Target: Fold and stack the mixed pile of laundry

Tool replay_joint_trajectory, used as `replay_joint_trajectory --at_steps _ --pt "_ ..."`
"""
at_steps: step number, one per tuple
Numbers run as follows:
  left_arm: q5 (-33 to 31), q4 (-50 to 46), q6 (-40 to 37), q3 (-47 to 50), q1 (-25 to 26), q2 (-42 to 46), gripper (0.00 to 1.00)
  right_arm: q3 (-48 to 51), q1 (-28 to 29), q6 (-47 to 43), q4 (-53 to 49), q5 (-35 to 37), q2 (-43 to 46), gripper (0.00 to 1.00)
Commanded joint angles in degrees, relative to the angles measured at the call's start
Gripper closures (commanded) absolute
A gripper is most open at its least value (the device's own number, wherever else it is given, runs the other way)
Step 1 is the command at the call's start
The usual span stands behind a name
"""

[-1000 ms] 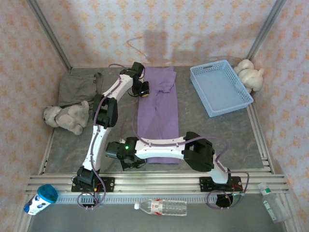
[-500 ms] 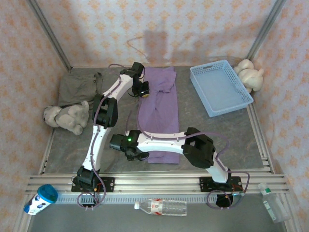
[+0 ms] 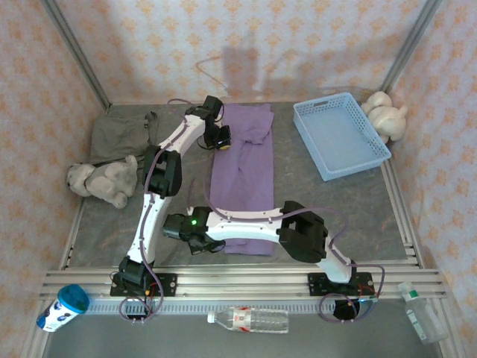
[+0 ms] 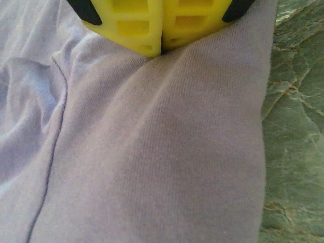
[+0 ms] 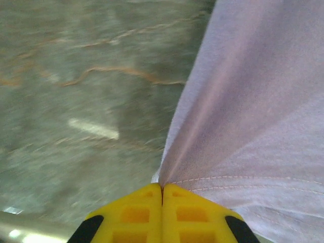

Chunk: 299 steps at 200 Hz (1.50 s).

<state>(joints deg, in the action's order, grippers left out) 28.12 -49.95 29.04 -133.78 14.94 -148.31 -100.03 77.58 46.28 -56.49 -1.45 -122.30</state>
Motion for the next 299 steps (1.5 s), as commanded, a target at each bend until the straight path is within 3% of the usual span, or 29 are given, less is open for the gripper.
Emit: replay_joint_trajectory --at_steps 1,39,62,81,98,121,127,131,146,150,152,198,225,273,299 --pt "-0.7 -2.01 0.68 1.85 0.11 -3.57 0.97 -0.91 1.79 -0.48 -2.65 -1.65 -1.9 1.0" --pt "-0.52 -2.0 0.92 2.03 0.09 -3.56 0.97 1.57 0.5 0.47 -1.25 -4.69 -3.32 1.0" --pt "-0.37 -2.14 1.0 2.12 0.12 -3.45 0.94 2.61 0.29 0.37 -0.46 -3.32 -1.05 0.8" --pt "0.09 -2.24 1.07 1.95 0.1 -2.89 0.8 4.55 -0.03 1.02 1.03 -2.31 3.03 0.58" --pt "0.78 -2.36 1.0 1.28 0.01 -1.78 0.61 7.98 -0.57 2.81 2.16 -1.14 7.81 0.5" --pt "1.64 -4.34 -0.04 -2.32 -0.08 0.05 0.45 14.57 -1.78 6.3 2.67 0.8 15.1 0.38" --pt "1.51 -5.11 -0.45 -3.46 -0.15 0.65 0.36 16.46 -2.18 7.11 2.83 1.29 16.97 0.36" --pt "1.28 -5.72 -0.9 -4.5 -0.17 1.11 0.25 17.64 -2.44 7.83 2.81 1.53 18.15 0.34" --pt "0.6 -7.61 -1.93 -7.27 -0.41 3.12 0.18 22.25 -3.75 10.39 2.44 2.46 22.2 0.3" --pt "0.42 -7.98 -2.2 -7.8 -0.57 3.72 0.03 23.5 -4.08 10.99 2.36 2.61 23.21 0.3" --pt "0.33 -8.08 -2.27 -7.99 -0.65 4.15 0.01 23.97 -4.23 11.32 2.29 2.86 23.79 0.29" --pt "-1.93 -12.18 -5.59 -6.44 -2.09 14.17 0.0 35.27 -6.79 17.76 1.35 4.87 33.39 0.21" --pt "-1.5 -10.68 -6.41 8.14 -2.04 25.26 0.0 42.72 -7.3 21.85 4.97 3.45 39.11 0.2" --pt "-0.69 -1.76 -2.29 49.87 -1.86 52.03 0.06 56.09 -8.53 27.96 16.1 -0.6 49.56 0.2" --pt "0.87 2.87 2.8 70.84 -0.24 64.94 0.11 59.11 -8.61 27.58 22.01 -2.48 50.9 0.22"
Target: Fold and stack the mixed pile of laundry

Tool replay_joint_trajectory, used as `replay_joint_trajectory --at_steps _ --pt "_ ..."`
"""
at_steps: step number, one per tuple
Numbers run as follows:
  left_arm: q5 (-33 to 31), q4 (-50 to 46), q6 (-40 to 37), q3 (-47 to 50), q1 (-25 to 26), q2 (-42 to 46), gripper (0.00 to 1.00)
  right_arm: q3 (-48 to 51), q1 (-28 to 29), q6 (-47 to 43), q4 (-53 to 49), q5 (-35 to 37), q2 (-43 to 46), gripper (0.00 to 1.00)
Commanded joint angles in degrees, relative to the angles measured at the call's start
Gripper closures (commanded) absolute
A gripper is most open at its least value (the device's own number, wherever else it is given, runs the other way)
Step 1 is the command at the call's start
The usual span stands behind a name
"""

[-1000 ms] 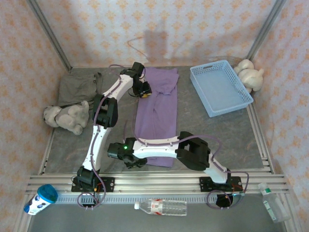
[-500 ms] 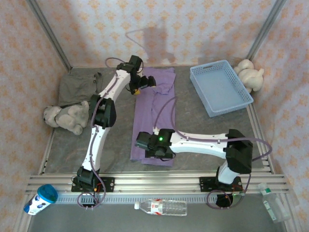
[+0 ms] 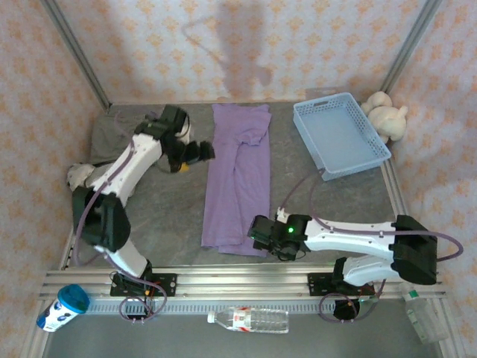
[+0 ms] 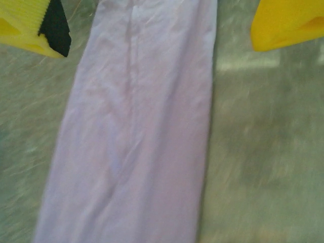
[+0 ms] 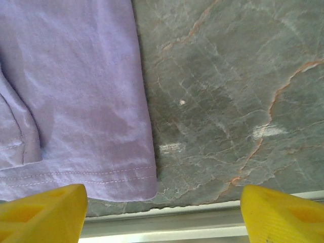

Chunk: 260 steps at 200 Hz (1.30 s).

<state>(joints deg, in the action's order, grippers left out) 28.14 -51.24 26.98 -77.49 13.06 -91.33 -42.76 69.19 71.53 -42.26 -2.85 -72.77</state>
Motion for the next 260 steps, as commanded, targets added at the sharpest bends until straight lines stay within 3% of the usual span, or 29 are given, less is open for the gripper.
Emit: replay_joint_trajectory --at_steps 1,48,66,89,114,157,221,260 --pt "0.9 4.28 5.28 15.27 1.76 8.43 0.11 1.91 -0.25 2.27 7.93 -1.14 1.25 0.22" --pt "0.02 8.53 16.87 38.44 7.48 27.63 0.23 0.71 -0.22 0.64 12.7 -5.85 -5.98 0.35" --pt "0.82 10.37 20.57 43.84 8.97 32.24 0.31 -0.42 -0.26 0.52 11.91 -5.14 -8.47 0.4" --pt "0.48 11.55 23.11 46.99 11.38 35.3 0.34 -0.67 -0.24 1.57 11.22 -4.37 -10.13 0.47" --pt "0.99 14.32 24.68 47.79 13.19 34.82 0.41 -0.3 -0.2 1.95 11.83 -2.64 -10.2 0.6" --pt "-0.62 17.55 25.24 46.27 18.62 28.97 0.43 -0.63 -0.37 0.45 14.09 -1.87 -10.59 0.86" --pt "-2.64 21.04 27.44 47.11 21.29 27.11 0.53 -1.32 -0.36 -0.86 13.68 -1.84 -11.16 0.94" --pt "-4.1 22.83 28.78 47.9 23.78 24.9 0.68 -2.41 -0.34 -1.38 12.3 -1.33 -11.34 0.94"
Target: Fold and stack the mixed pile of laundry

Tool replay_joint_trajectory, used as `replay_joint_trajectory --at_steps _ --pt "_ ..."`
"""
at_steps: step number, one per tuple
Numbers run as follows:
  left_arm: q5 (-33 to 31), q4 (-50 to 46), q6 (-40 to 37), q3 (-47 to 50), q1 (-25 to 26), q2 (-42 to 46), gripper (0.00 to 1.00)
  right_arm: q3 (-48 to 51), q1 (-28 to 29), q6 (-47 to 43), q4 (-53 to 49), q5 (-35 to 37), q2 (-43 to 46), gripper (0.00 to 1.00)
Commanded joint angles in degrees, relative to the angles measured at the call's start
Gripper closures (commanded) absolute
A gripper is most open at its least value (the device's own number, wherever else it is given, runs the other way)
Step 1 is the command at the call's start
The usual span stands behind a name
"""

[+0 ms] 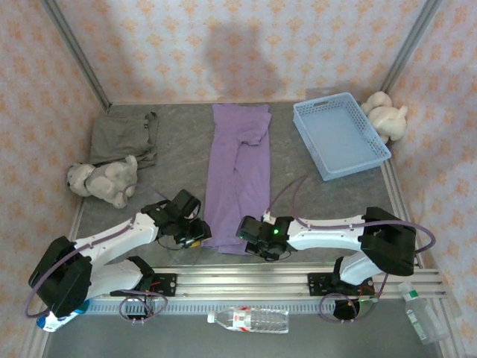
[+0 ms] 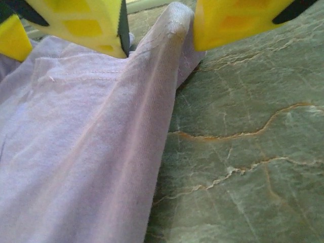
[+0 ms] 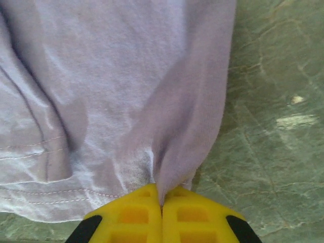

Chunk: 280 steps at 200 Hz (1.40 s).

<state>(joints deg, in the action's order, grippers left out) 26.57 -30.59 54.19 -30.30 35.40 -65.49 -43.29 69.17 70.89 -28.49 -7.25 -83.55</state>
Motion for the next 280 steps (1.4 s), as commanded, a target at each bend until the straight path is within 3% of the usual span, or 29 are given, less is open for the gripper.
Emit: replay_joint_trajectory --at_steps 1,40,52,61,106,156,220,229,234,240,244,247,252,262,280 --pt "-2.55 2.19 1.59 0.74 1.48 -0.99 0.68 -1.89 -0.29 -0.75 -1.47 3.05 -0.56 0.94" --pt "-2.17 2.31 1.11 1.17 1.96 -2.04 0.77 -2.7 -0.38 -1.3 -1.78 3.46 -0.69 0.94" --pt "-1.83 2.21 0.74 0.36 1.96 -3.11 0.87 -3.47 -0.75 -1.75 -2.22 3.72 -0.83 0.95" --pt "-1.76 1.59 0.2 -0.81 1.96 -4.55 1.0 -4.16 -1.16 -2.19 -2.51 3.78 -0.8 0.95" --pt "-5.73 -6.09 -3.57 -13.35 0.95 -8.45 1.0 -6.06 -6.84 -4.52 -5.0 4.03 2.2 0.99" --pt "-6.59 -9.54 -7.51 -28.99 -7.07 -14.53 1.0 -12.51 -18.75 -13.2 -5.69 1.97 3.39 0.99" --pt "-5.8 -11.62 -13.21 -51.61 -15.55 -34.23 1.0 -32.4 -35.72 -25.44 -7.23 -3.39 -12.18 0.99" --pt "-6.04 -12.06 -13.69 -55.77 -16.48 -38.01 1.0 -36.33 -37.59 -26.61 -7.79 -3.57 -15.8 0.94" --pt "-5.92 -12.54 -13.99 -58.38 -17.01 -40.64 1.0 -38.81 -38.56 -26.9 -8.92 -3.14 -17.88 0.85" --pt "-5.9 -13.42 -14.47 -61.77 -17.56 -43.3 0.91 -41.7 -39.87 -27.01 -10.36 -2.73 -20.29 0.69" --pt "-6.03 -14.42 -14.84 -64.16 -17.82 -45.78 0.8 -43.41 -40.55 -27.63 -10.48 -2.99 -21.89 0.57" --pt "-6.19 -15.39 -15.01 -66.02 -18.04 -47.4 0.66 -44.68 -41.02 -28.13 -10.53 -3.06 -22.98 0.49" --pt "-6.26 -17.14 -15.43 -69.18 -18.29 -49.5 0.52 -46.6 -41.52 -28.84 -10.8 -2.81 -24.5 0.42" --pt "-7.24 -20.19 -16.25 -74.09 -18.52 -52.39 0.4 -50.1 -42.15 -30.06 -11.87 -1.81 -26.87 0.36" --pt "-8.66 -22.0 -16.77 -76.45 -18.52 -52.98 0.33 -53.2 -42.08 -31.92 -13.23 -1.55 -28.28 0.35"
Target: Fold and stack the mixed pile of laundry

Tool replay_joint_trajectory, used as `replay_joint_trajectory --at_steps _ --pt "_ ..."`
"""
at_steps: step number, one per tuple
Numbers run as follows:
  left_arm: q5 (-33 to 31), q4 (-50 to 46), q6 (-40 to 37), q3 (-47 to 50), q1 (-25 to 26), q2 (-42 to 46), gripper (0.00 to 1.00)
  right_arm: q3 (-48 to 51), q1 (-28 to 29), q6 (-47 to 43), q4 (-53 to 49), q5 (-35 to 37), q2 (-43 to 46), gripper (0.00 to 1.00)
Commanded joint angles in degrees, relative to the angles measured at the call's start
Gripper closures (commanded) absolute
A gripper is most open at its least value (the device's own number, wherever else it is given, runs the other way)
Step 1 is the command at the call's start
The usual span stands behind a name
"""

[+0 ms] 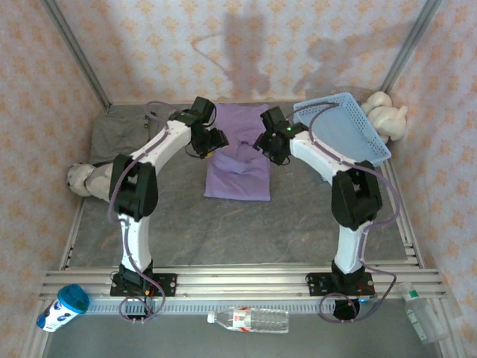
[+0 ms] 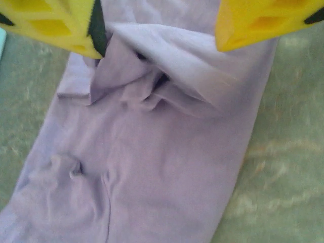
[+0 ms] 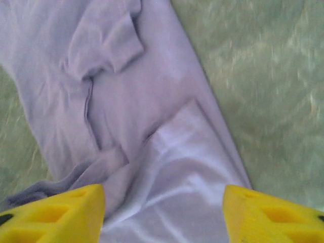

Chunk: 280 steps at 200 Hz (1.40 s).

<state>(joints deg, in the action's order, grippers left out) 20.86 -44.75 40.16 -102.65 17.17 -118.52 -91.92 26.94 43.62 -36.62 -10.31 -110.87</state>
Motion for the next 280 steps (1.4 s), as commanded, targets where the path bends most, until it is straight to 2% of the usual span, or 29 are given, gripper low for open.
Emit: replay_joint_trajectory --at_steps 1,40,69,100,129,164,205,260,280 --pt "-2.94 -7.73 -2.73 -4.03 -0.29 0.13 0.33 -4.53 0.14 -4.7 -5.11 1.42 -0.94 0.35" --pt "0.33 -0.82 -0.92 10.28 0.34 8.58 0.34 3.17 3.61 -5.96 -5.04 2.58 4.43 0.4" --pt "1.0 3.47 -2.22 21.04 3.08 15.08 0.46 10.63 6.76 -2.82 -1.81 1.41 7.49 0.5" --pt "1.15 5.93 -3.26 23.36 5.6 12.68 0.65 11.84 7.61 -0.82 0.71 -0.4 4.45 0.62" --pt "-0.24 9.12 -2.49 23.76 6.03 8.13 0.74 11.65 7.65 -0.01 2.43 0.75 0.7 0.64" --pt "-2.53 10.82 -2.19 26.09 6.37 5.46 0.75 12.68 7.7 0.97 3.35 -0.61 -3.15 0.64" --pt "-4.51 11.66 -0.49 35.71 9.82 8.73 0.76 20.28 10.36 3.64 3.67 -1.32 -0.72 0.64" --pt "-6.2 15.2 10.4 56.96 18.06 26.62 0.74 30.98 21.56 11.25 2.1 1.03 8.81 0.61" --pt "-7.96 13.23 12.88 60.62 20.21 33.48 0.69 32.42 25.19 14.17 1.39 2.31 12.44 0.58"
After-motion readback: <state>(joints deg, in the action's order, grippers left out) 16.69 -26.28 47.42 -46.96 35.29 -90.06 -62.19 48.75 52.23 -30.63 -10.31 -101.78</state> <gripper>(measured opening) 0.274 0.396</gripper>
